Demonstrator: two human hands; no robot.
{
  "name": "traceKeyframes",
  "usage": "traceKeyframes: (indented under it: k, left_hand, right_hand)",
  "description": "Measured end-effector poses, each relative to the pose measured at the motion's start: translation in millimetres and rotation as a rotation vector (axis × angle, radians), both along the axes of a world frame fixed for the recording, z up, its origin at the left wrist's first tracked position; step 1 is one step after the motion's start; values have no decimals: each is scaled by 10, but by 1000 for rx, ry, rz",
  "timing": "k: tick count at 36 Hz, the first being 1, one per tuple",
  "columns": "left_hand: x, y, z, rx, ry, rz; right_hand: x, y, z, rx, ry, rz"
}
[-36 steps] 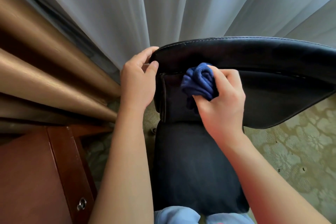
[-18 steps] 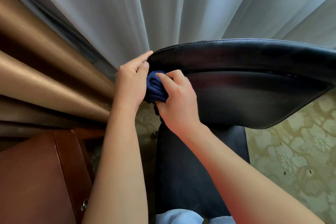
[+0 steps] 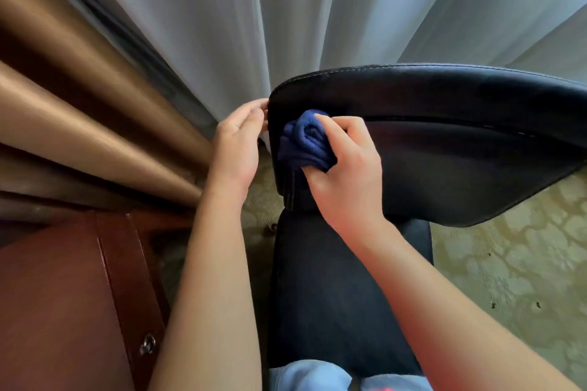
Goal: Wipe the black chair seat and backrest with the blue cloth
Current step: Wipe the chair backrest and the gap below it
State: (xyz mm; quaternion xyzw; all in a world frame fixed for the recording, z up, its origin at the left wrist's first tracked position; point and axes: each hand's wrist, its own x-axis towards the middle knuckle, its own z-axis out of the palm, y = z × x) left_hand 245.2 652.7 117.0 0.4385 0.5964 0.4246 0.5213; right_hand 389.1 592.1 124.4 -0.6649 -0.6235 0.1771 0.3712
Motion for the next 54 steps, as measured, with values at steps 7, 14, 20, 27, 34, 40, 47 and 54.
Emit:
traceKeyframes:
  k: [7,14,20,27,34,40,47,54]
  left_hand:
    - [-46,37,6,-47,-40,34]
    - [-3,-31,29,-65,-128,100]
    - [109,-320,106,-120,-39,114]
    - [260,-742,379,-312,207,-53]
    - [865,-964,632,-291,122,-298]
    - [1396,-1109,681,-293,107,-436]
    - [1977,-1233,685,-266,148,-653]
    - [2409,-1272,605,-128,264,-653]
  right_hand:
    - [-169,177,-42,-57,-76,76]
    - [-136,178,-25,-123,-62,176]
    - [-87,-148,-26,-233,172,264]
    - [510,-526,254,-266,536,84]
    - [1259,-816,467,-408,621,210]
    - [1825,-1010,425,-329,651,85]
    - [2423,-1220,473,-216,631,-5]
    - [2715,-1365,472,-80,742,-84]
